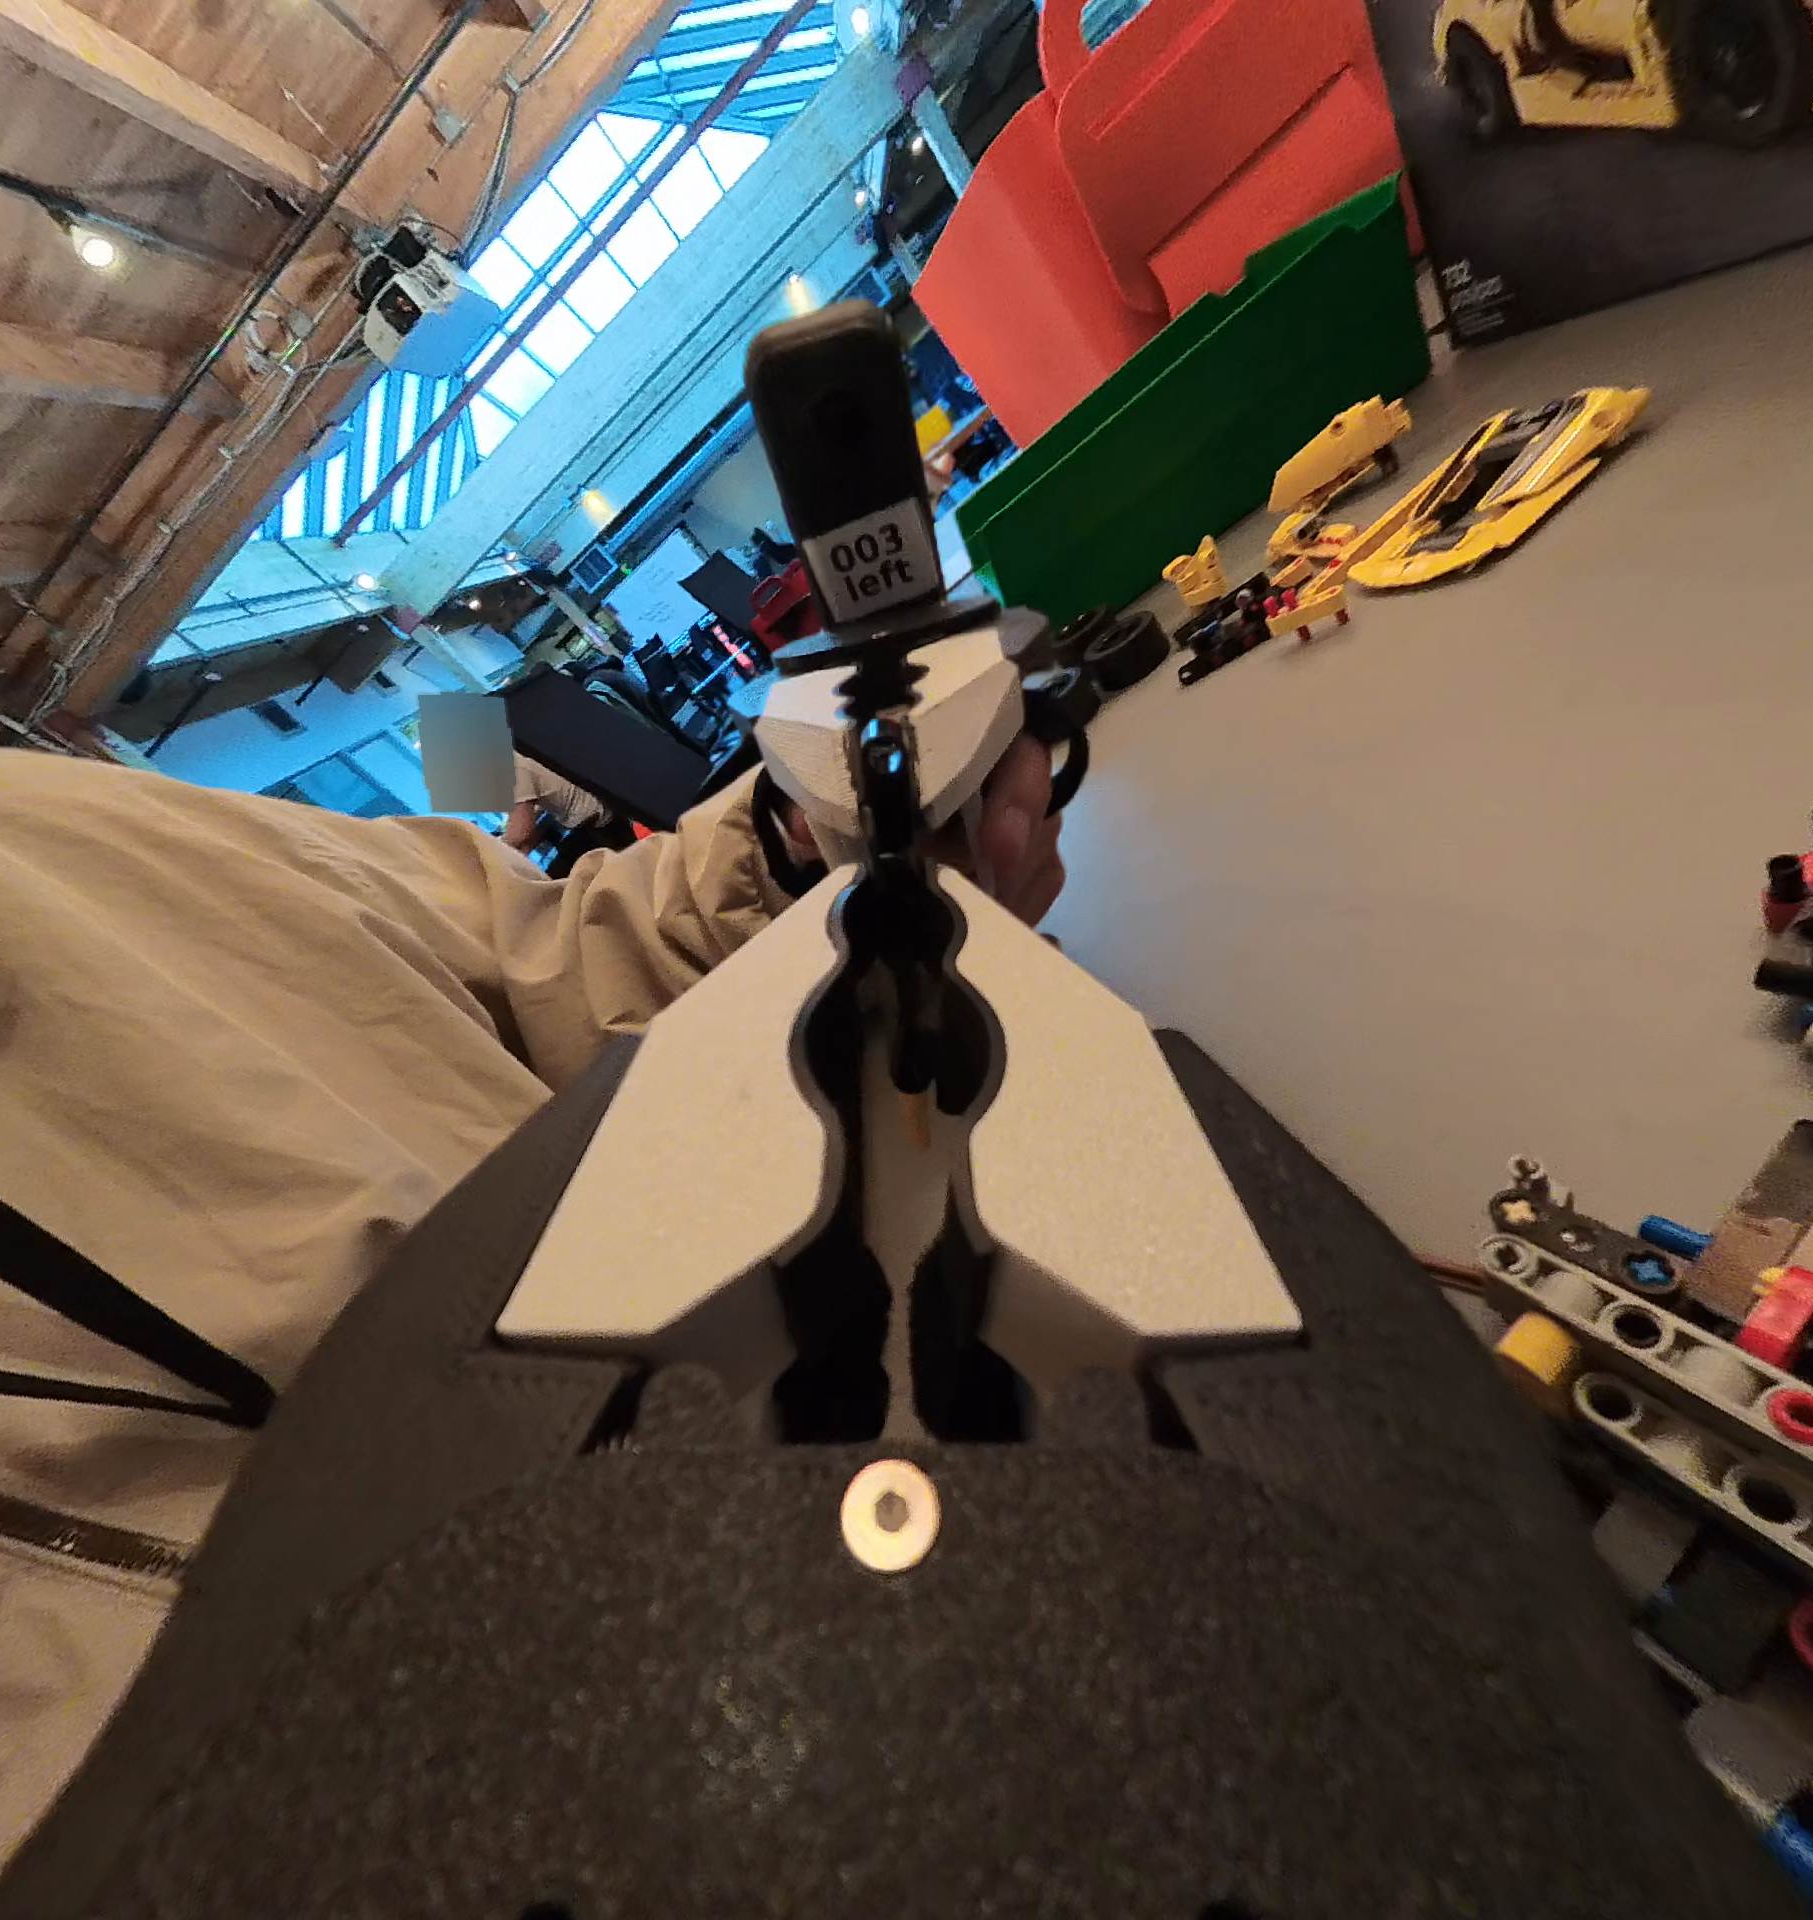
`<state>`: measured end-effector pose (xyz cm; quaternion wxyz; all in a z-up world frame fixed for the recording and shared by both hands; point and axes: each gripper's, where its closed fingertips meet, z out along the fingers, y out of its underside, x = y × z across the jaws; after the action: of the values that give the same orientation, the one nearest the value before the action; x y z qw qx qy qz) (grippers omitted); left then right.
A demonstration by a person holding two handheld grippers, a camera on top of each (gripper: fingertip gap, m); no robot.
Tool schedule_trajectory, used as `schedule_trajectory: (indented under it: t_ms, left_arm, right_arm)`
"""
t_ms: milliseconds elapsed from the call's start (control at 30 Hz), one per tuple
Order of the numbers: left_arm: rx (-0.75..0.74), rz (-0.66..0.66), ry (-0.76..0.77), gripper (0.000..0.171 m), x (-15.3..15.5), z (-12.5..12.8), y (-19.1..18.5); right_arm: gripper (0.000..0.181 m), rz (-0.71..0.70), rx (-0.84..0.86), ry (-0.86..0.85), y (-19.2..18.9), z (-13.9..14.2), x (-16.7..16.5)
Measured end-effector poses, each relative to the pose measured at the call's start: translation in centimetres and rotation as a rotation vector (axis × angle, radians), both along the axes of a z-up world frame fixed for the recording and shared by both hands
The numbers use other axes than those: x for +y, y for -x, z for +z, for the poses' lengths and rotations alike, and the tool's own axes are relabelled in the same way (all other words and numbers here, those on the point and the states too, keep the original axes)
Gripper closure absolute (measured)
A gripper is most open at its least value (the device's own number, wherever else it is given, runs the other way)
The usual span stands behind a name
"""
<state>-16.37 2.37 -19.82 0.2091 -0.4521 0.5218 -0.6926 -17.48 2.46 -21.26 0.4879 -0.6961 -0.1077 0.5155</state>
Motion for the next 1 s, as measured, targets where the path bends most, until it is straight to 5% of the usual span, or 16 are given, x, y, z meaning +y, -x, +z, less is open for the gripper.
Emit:
schedule_trajectory:
  t_ms: [167,400,633,1000]
  left_arm:
    - [0.002,-0.001,-0.176,0.167,-0.2,-0.7,0.7]
    - [0.01,-0.03,-0.209,0.17,-0.6,-1.1,1.1]
    - [-0.026,-0.061,-0.018,0.171,-1.2,0.2,1.1]
    - [-0.021,-0.006,0.0,0.171,-0.4,0.4,0.7]
  right_arm:
    - [0.176,0.01,-0.057,-0.005,0.2,-0.4,-0.2]
    - [0.176,0.011,-0.072,-0.011,-0.1,-0.4,-0.3]
    - [0.173,0.052,0.086,-0.004,0.0,0.8,-0.6]
    - [0.175,0.124,0.082,0.065,0.9,-0.3,-1.0]
